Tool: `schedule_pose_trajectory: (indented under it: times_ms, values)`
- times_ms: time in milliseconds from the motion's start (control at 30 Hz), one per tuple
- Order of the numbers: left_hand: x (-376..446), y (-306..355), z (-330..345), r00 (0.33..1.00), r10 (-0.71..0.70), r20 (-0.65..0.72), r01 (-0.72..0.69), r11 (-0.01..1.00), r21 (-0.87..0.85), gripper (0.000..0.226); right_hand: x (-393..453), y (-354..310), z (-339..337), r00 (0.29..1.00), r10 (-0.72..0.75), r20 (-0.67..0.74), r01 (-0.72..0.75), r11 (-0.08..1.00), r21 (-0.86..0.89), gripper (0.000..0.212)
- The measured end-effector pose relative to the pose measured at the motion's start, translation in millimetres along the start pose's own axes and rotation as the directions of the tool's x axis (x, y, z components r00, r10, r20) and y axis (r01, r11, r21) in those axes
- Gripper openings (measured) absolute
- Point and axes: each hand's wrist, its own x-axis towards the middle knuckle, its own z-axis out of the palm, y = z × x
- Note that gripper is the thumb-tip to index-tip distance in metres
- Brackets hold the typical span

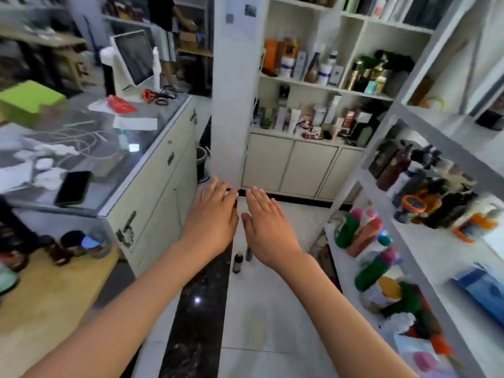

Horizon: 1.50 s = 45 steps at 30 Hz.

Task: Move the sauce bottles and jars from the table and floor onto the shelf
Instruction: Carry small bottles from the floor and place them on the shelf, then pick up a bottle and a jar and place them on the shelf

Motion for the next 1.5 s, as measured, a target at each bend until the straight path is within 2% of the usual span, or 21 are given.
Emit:
schedule_pose_trajectory:
  times_ms: [167, 267, 400, 533, 667, 767, 967, 1167, 1267, 1333, 1500]
  values:
    - [-46, -121, 2, 0.977, -0.212, 0.016, 0.213, 0.976, -0.047, 0.052, 50, -101, 74, 0.979, -0.171, 0.115, 0.167, 0.985, 0.044, 0.055]
    - [-76, -205, 6, 0.936, -0.351, 0.004, 0.351, 0.934, -0.070, 0.051, 81, -171, 125, 0.941, -0.279, 0.191, 0.266, 0.959, 0.094, 0.054]
    - [-113, -286, 14, 0.867, -0.498, 0.008, 0.496, 0.862, -0.105, 0.049, 104, -230, 180, 0.900, -0.341, 0.270, 0.310, 0.938, 0.154, 0.052]
    - [-141, -344, 25, 0.784, -0.620, 0.015, 0.614, 0.772, -0.165, 0.046, 118, -261, 224, 0.862, -0.339, 0.376, 0.292, 0.940, 0.178, 0.051]
    - [-150, -385, 43, 0.701, -0.712, 0.037, 0.694, 0.670, -0.265, 0.040, 135, -270, 262, 0.831, -0.306, 0.464, 0.219, 0.947, 0.233, 0.048]
    - [-145, -409, 59, 0.607, -0.792, 0.063, 0.756, 0.552, -0.352, 0.041, 156, -271, 290, 0.835, -0.267, 0.482, 0.139, 0.949, 0.285, 0.041]
    - [-114, -449, 84, 0.457, -0.884, 0.098, 0.840, 0.392, -0.376, 0.044, 206, -270, 345, 0.790, -0.252, 0.558, 0.066, 0.941, 0.332, 0.039]
    - [-75, -485, 105, 0.410, -0.903, 0.128, 0.884, 0.359, -0.299, 0.052, 247, -265, 387, 0.785, -0.207, 0.584, 0.029, 0.954, 0.300, 0.039]
    - [-62, -504, 119, 0.367, -0.914, 0.172, 0.908, 0.312, -0.279, 0.065, 261, -257, 402, 0.774, -0.118, 0.622, 0.022, 0.987, 0.159, 0.042]
    - [-59, -511, 129, 0.354, -0.910, 0.215, 0.914, 0.289, -0.284, 0.067, 266, -256, 410, 0.756, -0.068, 0.650, 0.038, 0.997, 0.061, 0.051]
    - [-53, -518, 149, 0.321, -0.925, 0.204, 0.906, 0.237, -0.351, 0.063, 263, -258, 434, 0.733, -0.134, 0.667, 0.048, 0.988, 0.147, 0.070]
